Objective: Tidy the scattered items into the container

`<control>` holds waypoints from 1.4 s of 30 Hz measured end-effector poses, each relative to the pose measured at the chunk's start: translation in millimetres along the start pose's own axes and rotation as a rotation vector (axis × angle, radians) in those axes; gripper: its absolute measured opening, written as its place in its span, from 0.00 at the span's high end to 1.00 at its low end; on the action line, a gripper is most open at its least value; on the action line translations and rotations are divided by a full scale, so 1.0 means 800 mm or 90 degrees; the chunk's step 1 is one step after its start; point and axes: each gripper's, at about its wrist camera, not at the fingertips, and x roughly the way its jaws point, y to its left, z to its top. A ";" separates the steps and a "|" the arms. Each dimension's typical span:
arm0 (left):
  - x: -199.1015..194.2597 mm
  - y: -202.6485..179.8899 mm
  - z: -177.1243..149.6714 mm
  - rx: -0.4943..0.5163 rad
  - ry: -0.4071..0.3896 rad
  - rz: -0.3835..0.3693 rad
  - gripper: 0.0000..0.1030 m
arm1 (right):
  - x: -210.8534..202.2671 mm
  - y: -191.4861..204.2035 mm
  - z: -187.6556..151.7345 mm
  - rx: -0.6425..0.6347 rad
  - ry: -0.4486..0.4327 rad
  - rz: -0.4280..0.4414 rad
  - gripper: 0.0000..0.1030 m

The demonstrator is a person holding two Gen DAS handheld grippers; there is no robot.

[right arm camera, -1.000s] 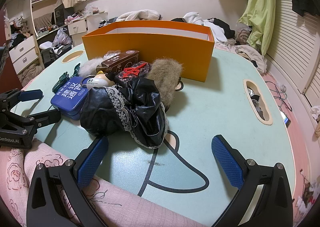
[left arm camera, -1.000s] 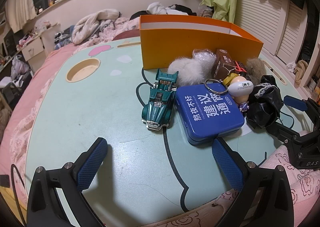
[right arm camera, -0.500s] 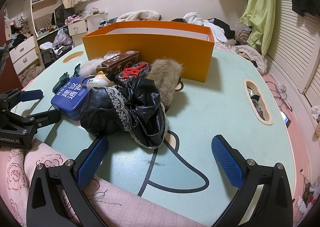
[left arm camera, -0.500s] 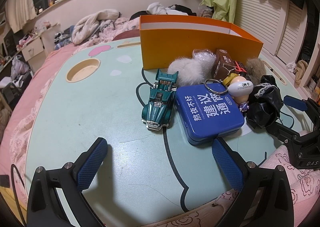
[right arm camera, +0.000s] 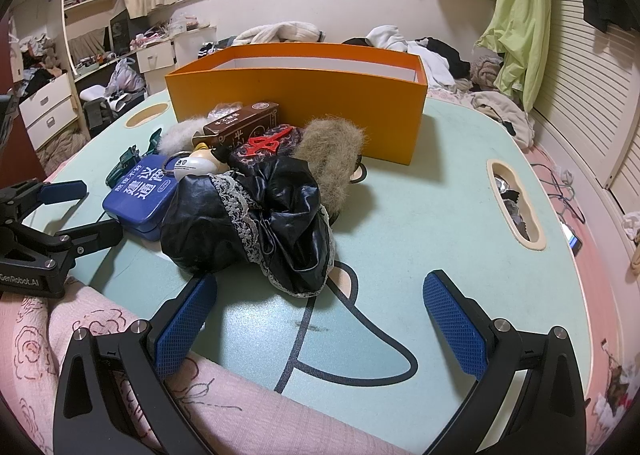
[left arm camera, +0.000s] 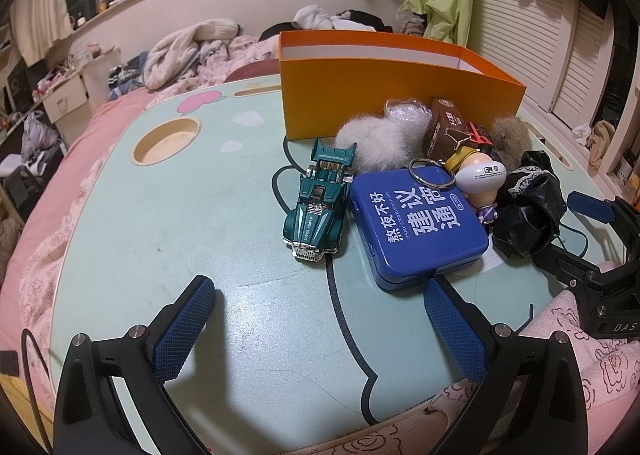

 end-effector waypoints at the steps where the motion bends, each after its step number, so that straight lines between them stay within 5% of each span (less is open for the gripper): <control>1: 0.000 0.000 0.000 0.000 0.000 0.000 0.00 | -0.001 0.000 0.001 0.002 -0.002 0.002 0.01; 6: 0.000 0.000 0.000 -0.001 0.000 0.000 0.00 | -0.013 -0.013 -0.002 0.041 -0.033 0.051 0.01; 12: 0.000 0.000 0.000 -0.001 -0.001 0.001 0.00 | -0.032 -0.010 0.009 0.054 -0.079 0.136 0.13; 18: -0.007 0.006 0.005 -0.029 -0.017 0.007 0.00 | -0.011 0.023 0.050 0.039 -0.056 0.142 0.15; 21: -0.028 0.025 0.005 -0.071 -0.070 -0.016 0.00 | 0.014 0.020 0.048 0.054 0.003 0.149 0.50; 22: -0.033 0.030 0.007 -0.082 -0.083 -0.026 0.00 | 0.014 0.017 0.045 0.061 0.002 0.157 0.55; 25: -0.038 0.039 0.022 -0.103 -0.104 -0.060 0.15 | 0.002 0.014 0.039 0.059 -0.021 0.146 0.60; 31: 0.008 0.029 0.068 -0.070 -0.049 -0.071 0.51 | -0.016 0.004 0.030 0.084 -0.072 0.157 0.60; 35: 0.029 0.028 0.079 -0.074 -0.037 -0.107 0.54 | -0.012 0.004 0.033 0.089 -0.067 0.159 0.60; 40: 0.038 0.009 0.071 0.002 -0.031 -0.075 0.54 | -0.008 0.004 0.031 0.090 -0.060 0.162 0.60; 41: 0.037 0.005 0.071 0.012 -0.034 -0.074 0.74 | -0.007 0.004 0.031 0.090 -0.059 0.161 0.60; 42: 0.036 0.002 0.073 0.018 -0.038 -0.075 0.75 | -0.007 0.003 0.031 0.090 -0.060 0.161 0.60</control>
